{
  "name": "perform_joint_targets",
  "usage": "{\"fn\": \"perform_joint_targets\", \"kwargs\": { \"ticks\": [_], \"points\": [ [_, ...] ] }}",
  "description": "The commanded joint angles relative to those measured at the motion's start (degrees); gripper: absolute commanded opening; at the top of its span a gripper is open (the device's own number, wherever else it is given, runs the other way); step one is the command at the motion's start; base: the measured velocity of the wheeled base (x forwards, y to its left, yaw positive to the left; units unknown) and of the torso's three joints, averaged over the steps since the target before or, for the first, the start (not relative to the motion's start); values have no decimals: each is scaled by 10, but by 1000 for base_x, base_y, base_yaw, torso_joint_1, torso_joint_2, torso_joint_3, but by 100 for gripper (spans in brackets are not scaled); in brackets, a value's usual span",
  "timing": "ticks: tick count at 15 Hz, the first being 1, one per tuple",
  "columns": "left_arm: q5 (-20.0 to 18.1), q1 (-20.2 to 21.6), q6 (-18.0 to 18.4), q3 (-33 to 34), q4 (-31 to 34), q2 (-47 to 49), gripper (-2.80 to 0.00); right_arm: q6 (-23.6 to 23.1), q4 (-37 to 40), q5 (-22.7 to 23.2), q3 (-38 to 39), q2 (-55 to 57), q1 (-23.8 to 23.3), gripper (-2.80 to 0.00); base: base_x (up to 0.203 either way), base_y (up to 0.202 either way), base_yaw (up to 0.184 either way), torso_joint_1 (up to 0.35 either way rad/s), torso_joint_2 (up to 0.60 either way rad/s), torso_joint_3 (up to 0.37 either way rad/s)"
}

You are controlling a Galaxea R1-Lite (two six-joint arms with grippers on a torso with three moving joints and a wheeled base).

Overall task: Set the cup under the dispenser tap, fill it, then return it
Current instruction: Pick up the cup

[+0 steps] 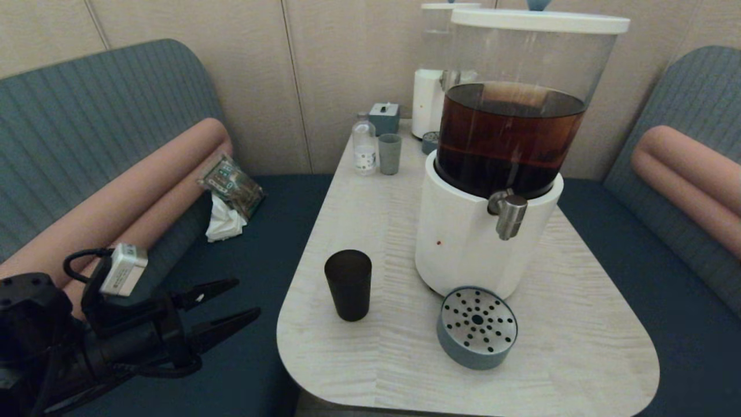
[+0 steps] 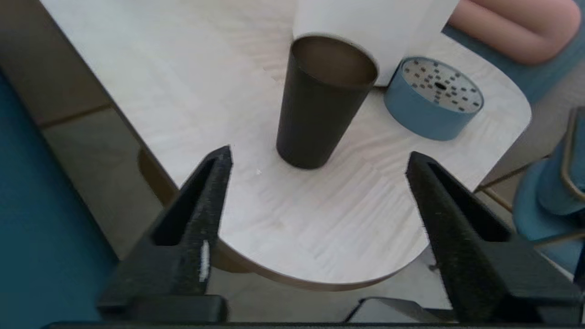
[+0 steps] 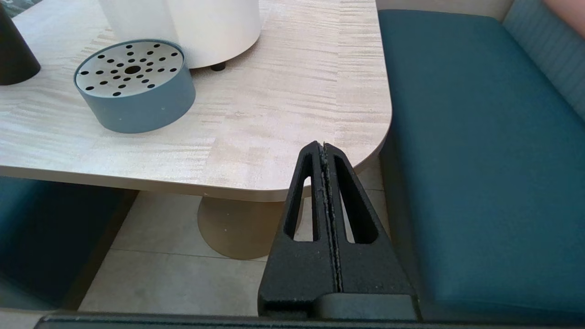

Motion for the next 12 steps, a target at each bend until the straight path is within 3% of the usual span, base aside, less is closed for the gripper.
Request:
{"fn": "perform_joint_targets", "kwargs": {
  "ticks": [1,6,12],
  "points": [
    [-5,-1,0,-1,-4,32,0,0,0,0,0,0,0,-280,0,0,0,0,0,0],
    [-14,-1,1,-20,-4,66,0,0,0,0,0,0,0,-280,0,0,0,0,0,0],
    [-39,-2,13,-100,-4,154,0,0,0,0,0,0,0,-280,0,0,0,0,0,0]
  ]
}}
